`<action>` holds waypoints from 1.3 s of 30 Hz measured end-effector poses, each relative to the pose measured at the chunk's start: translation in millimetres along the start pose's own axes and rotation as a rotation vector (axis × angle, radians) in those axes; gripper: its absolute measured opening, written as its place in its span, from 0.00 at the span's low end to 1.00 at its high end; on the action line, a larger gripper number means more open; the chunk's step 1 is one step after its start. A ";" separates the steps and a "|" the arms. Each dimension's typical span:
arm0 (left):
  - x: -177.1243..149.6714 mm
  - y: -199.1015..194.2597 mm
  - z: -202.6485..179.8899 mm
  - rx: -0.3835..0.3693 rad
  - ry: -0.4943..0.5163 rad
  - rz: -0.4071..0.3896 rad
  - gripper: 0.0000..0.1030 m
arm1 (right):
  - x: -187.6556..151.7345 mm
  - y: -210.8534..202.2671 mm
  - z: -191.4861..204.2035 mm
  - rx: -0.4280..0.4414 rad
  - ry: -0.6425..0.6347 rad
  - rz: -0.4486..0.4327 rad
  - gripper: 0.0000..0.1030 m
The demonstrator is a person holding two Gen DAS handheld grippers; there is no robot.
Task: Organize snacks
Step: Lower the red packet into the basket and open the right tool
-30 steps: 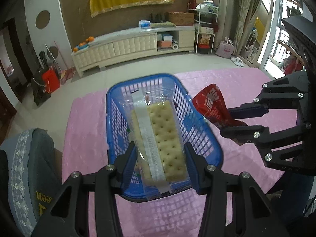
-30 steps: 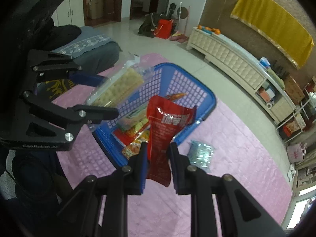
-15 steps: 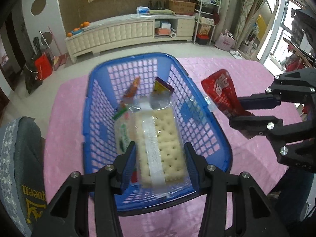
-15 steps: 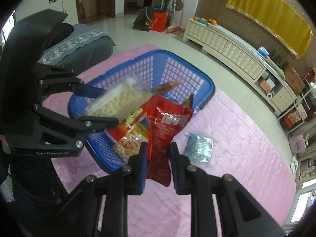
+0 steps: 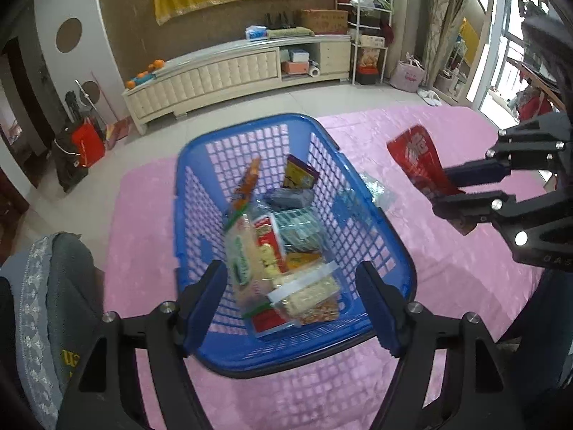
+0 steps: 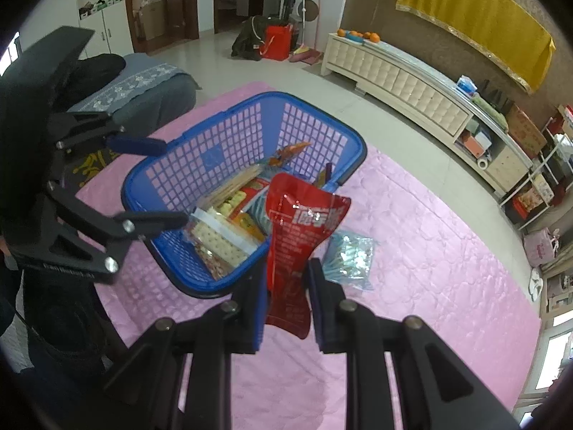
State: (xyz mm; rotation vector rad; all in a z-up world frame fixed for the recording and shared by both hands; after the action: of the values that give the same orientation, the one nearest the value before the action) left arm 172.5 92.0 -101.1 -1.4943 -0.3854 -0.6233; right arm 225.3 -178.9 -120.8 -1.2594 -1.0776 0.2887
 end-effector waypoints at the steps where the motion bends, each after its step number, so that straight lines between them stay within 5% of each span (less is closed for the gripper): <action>1: 0.0 -4.3 5.1 0.006 -0.005 -0.006 0.70 | -0.1 0.3 1.4 0.003 -0.002 0.001 0.25; 16: -22.9 -16.7 50.9 0.074 -0.051 0.004 0.70 | 20.5 22.3 30.4 0.029 -0.039 0.051 0.25; 31: -38.2 -2.4 76.2 0.052 -0.138 0.023 0.70 | 43.4 74.9 34.6 0.004 -0.101 0.143 0.26; 33: -38.8 -2.5 76.3 0.046 -0.141 0.024 0.70 | 44.0 81.5 35.1 0.009 -0.101 0.153 0.36; 35: -39.5 -4.0 75.6 0.049 -0.138 0.023 0.70 | 44.4 83.8 34.8 0.012 -0.098 0.157 0.58; 39: -41.1 -6.4 73.7 0.057 -0.144 0.025 0.70 | 41.7 74.9 32.7 0.018 -0.086 0.132 0.69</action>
State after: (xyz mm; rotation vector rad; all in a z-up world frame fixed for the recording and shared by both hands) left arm 146.3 171.0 -116.2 -1.4916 -0.4912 -0.4827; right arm 248.4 -103.4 -167.6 -1.3141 -1.0640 0.4560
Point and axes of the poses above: each gripper's, at about its wrist camera, not at the fingertips, and y roughly the way its jaws point, z to its left, x to its top, the point moved 7 cm from there along y, roughly the way its jaws point
